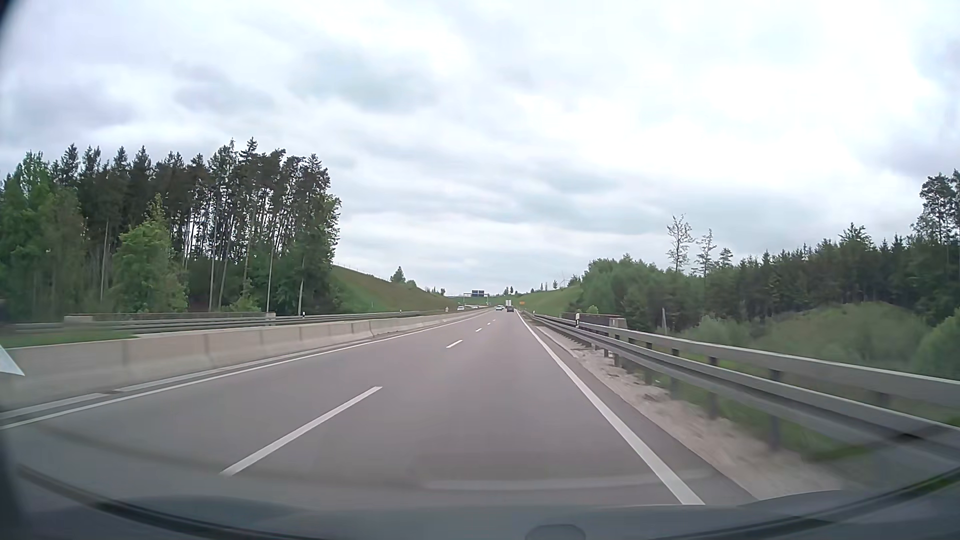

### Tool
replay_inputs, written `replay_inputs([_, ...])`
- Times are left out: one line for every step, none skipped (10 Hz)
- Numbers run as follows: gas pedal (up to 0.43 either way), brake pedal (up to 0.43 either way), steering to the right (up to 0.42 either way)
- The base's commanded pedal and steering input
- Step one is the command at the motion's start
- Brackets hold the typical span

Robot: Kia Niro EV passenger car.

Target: Follow the waypoints while adhering to traffic rules and regulations

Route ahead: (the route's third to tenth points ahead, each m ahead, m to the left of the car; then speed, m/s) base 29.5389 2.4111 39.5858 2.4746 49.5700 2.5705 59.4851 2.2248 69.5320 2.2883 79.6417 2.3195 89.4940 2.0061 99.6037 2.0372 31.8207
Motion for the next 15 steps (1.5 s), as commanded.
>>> replay_inputs([0.067, 0.000, 0.001])
replay_inputs([0.000, 0.000, 0.002])
replay_inputs([0.000, 0.000, 0.002])
replay_inputs([0.000, 0.000, 0.002])
replay_inputs([0.000, 0.000, 0.002])
replay_inputs([0.000, 0.000, 0.003])
replay_inputs([0.000, 0.000, 0.005])
replay_inputs([0.000, 0.000, 0.005])
replay_inputs([0.000, 0.000, 0.005])
replay_inputs([0.000, 0.000, 0.005])
replay_inputs([0.000, 0.000, 0.003])
replay_inputs([0.000, 0.000, 0.001])
replay_inputs([0.000, 0.000, 0.001])
replay_inputs([0.000, 0.000, 0.001])
replay_inputs([0.000, 0.000, 0.001])
